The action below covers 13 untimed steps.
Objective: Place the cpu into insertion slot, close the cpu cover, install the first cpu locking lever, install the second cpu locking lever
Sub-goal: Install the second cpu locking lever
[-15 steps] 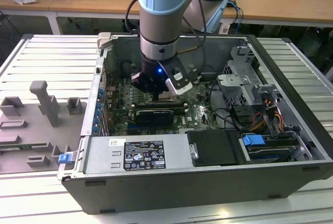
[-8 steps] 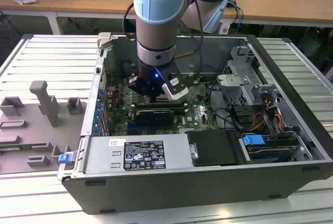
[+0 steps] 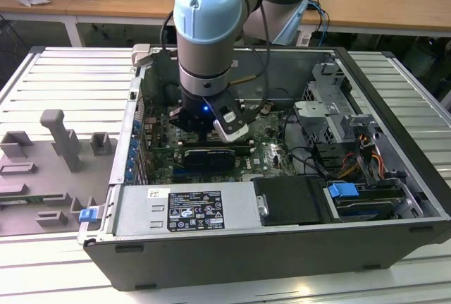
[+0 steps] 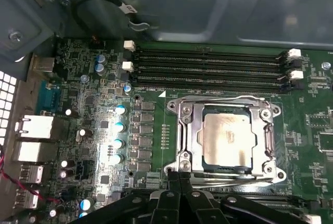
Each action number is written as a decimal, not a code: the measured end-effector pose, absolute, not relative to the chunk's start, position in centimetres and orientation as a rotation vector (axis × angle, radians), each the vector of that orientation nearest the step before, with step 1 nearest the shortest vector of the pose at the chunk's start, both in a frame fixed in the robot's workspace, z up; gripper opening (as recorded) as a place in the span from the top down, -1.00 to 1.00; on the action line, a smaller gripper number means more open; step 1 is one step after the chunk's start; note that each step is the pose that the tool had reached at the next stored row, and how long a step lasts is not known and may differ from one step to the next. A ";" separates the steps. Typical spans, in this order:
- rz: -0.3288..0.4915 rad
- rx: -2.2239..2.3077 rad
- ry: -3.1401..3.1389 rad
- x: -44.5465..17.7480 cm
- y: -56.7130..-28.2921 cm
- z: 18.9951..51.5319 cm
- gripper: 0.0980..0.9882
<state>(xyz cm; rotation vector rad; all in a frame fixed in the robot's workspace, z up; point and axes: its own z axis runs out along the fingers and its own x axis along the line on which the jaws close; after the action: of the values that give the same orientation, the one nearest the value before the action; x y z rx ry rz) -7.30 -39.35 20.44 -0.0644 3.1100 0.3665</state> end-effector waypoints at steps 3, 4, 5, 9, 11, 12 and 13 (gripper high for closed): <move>0.386 -0.064 3.107 -7.4 -39.3 20.2 0.98; 0.405 -0.064 3.105 -7.4 -39.3 20.1 0.98; 0.418 -0.064 3.103 -7.4 -39.3 20.0 0.98; 0.443 -0.064 3.099 -7.6 -39.3 19.7 0.98; 0.457 -0.064 3.097 -7.7 -39.3 19.6 0.98; 0.465 -0.063 3.095 -7.8 -39.3 19.6 0.98; 0.471 -0.064 3.094 -7.8 -39.3 19.6 0.98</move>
<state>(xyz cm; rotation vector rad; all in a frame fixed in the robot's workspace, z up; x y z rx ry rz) -7.83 -39.32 19.56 -0.0637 3.0942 0.4710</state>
